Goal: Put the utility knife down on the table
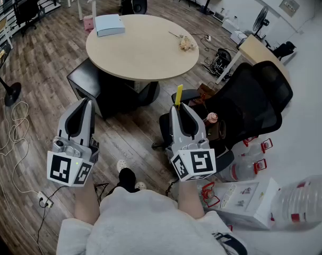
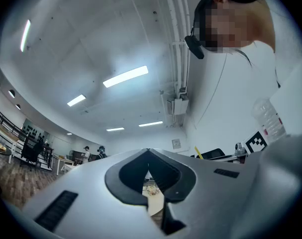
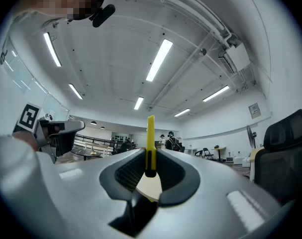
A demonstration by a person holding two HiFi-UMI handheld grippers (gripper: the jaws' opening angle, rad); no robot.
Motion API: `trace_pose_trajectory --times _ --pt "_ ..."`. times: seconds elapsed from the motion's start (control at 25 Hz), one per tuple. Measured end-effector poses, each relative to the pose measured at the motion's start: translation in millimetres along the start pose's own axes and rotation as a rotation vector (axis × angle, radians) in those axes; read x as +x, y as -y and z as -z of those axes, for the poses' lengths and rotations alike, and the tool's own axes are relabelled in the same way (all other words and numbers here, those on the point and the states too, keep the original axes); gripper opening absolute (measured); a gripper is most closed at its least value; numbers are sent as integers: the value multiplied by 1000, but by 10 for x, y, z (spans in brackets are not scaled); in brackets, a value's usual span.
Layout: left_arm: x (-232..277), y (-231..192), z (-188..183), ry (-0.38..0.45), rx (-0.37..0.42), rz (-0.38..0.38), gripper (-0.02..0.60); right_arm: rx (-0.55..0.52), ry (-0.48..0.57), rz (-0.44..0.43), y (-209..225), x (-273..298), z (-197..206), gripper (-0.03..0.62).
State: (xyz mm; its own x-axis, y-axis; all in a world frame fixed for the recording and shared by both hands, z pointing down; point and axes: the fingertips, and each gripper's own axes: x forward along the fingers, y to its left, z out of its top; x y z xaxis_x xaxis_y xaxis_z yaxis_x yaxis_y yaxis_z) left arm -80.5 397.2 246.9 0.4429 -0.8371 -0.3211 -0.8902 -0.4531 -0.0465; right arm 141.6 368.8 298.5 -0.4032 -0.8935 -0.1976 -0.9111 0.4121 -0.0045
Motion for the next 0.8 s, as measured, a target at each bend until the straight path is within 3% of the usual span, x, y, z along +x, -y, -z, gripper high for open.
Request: trace_pose_trajectory --times 0.8 --pt "850 -474 244 -2 3 24 8 40 11 25 387 902 169 74"
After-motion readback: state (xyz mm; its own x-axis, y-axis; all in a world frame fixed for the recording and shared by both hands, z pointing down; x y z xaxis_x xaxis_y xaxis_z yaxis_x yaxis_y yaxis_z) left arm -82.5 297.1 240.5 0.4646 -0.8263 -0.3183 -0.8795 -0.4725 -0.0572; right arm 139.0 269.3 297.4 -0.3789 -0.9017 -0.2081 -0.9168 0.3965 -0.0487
